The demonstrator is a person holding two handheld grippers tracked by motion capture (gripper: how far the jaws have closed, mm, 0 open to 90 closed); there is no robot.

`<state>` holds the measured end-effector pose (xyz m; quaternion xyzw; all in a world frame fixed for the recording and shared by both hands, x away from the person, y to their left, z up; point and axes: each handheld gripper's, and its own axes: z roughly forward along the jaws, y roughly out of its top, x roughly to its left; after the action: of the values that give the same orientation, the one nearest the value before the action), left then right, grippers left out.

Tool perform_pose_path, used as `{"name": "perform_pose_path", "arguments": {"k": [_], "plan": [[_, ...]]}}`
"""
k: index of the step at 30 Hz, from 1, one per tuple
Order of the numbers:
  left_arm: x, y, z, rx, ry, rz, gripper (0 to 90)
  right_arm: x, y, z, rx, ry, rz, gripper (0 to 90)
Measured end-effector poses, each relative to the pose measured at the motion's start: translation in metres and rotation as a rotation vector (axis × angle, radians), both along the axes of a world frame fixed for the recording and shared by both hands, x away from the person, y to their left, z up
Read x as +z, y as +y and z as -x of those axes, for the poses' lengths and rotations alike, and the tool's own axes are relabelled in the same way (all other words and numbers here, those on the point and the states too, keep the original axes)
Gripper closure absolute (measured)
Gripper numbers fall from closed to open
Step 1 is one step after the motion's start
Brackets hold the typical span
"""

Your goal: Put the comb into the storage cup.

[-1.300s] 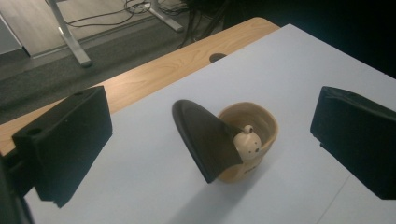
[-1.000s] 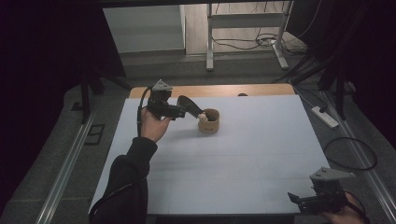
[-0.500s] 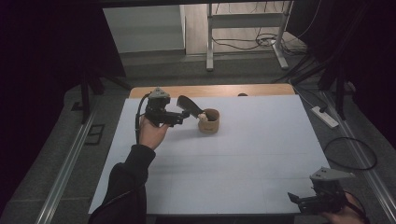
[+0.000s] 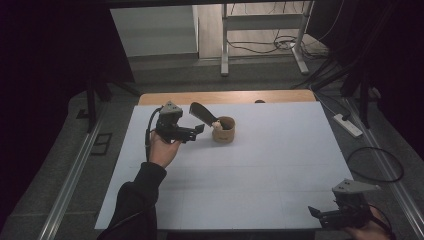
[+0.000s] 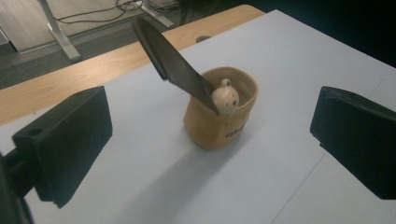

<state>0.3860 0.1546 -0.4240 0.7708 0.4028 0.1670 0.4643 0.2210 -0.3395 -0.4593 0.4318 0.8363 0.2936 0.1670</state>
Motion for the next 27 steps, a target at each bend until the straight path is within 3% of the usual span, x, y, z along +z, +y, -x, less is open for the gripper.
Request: {"name": "perform_pose_path", "arguments": {"k": [8,27], "plan": [[-0.003,-0.002,0.005,-0.004,0.0,-0.036,0.0,0.0,0.0,0.0,0.003,-0.002,0.001,0.0],[-0.006,0.007,0.02,-0.025,0.023,-0.018,0.0,0.001,0.0,0.002,0.01,-0.014,-0.004,0.0]]}}
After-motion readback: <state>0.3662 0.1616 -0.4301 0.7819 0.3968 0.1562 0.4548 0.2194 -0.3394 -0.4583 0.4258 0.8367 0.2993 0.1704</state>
